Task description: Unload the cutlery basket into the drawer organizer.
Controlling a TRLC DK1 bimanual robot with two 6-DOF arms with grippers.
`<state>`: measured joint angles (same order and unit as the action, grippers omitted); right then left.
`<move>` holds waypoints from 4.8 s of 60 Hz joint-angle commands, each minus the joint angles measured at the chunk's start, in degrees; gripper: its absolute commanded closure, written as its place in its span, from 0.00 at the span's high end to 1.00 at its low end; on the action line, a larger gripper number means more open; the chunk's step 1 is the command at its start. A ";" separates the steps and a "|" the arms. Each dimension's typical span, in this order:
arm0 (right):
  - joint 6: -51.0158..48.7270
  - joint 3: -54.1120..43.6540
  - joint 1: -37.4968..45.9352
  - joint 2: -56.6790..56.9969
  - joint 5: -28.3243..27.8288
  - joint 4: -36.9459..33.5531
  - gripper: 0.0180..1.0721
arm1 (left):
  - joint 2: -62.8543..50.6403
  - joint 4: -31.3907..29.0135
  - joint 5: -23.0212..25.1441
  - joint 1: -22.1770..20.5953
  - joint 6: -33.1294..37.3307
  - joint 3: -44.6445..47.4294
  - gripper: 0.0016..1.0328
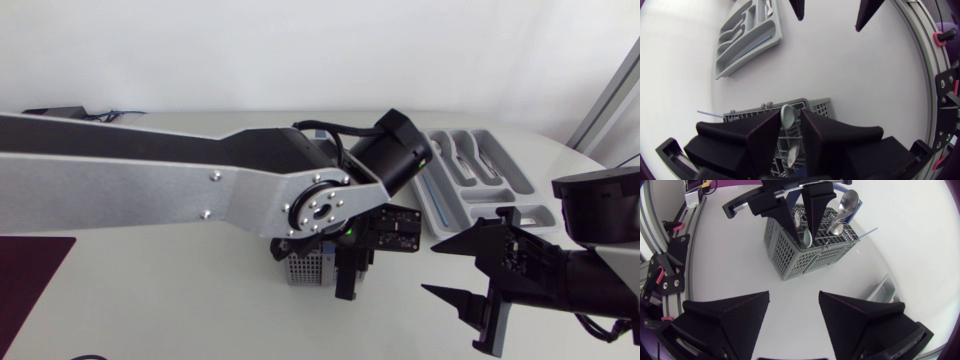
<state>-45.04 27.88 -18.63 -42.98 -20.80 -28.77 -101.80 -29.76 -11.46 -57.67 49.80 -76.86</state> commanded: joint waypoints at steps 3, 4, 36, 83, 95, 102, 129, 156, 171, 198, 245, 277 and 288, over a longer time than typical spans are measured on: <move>-0.67 -1.60 0.35 0.53 -0.21 -0.93 0.68 | -1.12 -0.56 -0.40 -0.60 1.00 -1.89 0.22; -0.67 -1.51 0.35 0.62 -0.21 -0.93 0.68 | -1.03 -0.56 -0.40 -0.60 1.00 -1.89 0.22; -0.58 -2.21 0.35 2.73 -0.30 -1.72 0.68 | 0.99 -3.20 -4.09 -3.59 0.82 -1.27 0.14; 3.38 -1.86 -0.26 8.00 -0.38 -1.72 0.69 | 10.57 -3.20 -8.75 -6.14 -0.93 -1.36 0.14; 9.00 -2.39 -1.67 12.84 0.41 0.74 0.69 | 13.91 -3.29 -9.45 -6.40 -6.47 -2.51 0.14; 12.52 -2.48 -3.43 15.12 2.69 3.46 0.69 | 15.40 -2.76 -9.45 -5.88 -11.13 -4.00 0.14; 20.16 -4.50 -19.51 14.94 23.43 18.84 0.69 | 15.23 -2.23 -4.80 -2.27 -27.65 -7.25 0.15; 18.23 -4.76 -28.48 2.02 37.14 37.12 0.59 | 14.17 -3.02 9.00 2.30 -38.73 -8.66 0.15; 16.12 -3.71 -30.23 -1.75 41.28 41.52 0.49 | 13.91 -3.99 10.94 3.35 -40.31 -8.75 0.15; 15.42 -1.78 -30.32 -3.34 43.47 43.19 0.26 | 13.64 -3.99 11.46 3.44 -40.84 -7.87 0.15; 14.80 -3.71 -29.18 2.46 40.40 34.58 0.06 | 17.42 -1.36 11.55 5.99 -41.72 -9.71 0.91; -1.72 -3.01 23.20 -2.19 -10.14 22.71 0.06 | 16.54 -3.82 10.85 5.81 -32.40 -3.65 0.94; -7.43 -1.78 29.44 -9.66 -15.68 23.94 0.06 | 14.52 -6.54 10.41 2.12 -28.18 -1.19 0.94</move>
<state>-48.71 24.97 8.99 -49.84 -35.16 -5.63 -85.52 -35.40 -0.54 -54.37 19.40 -79.85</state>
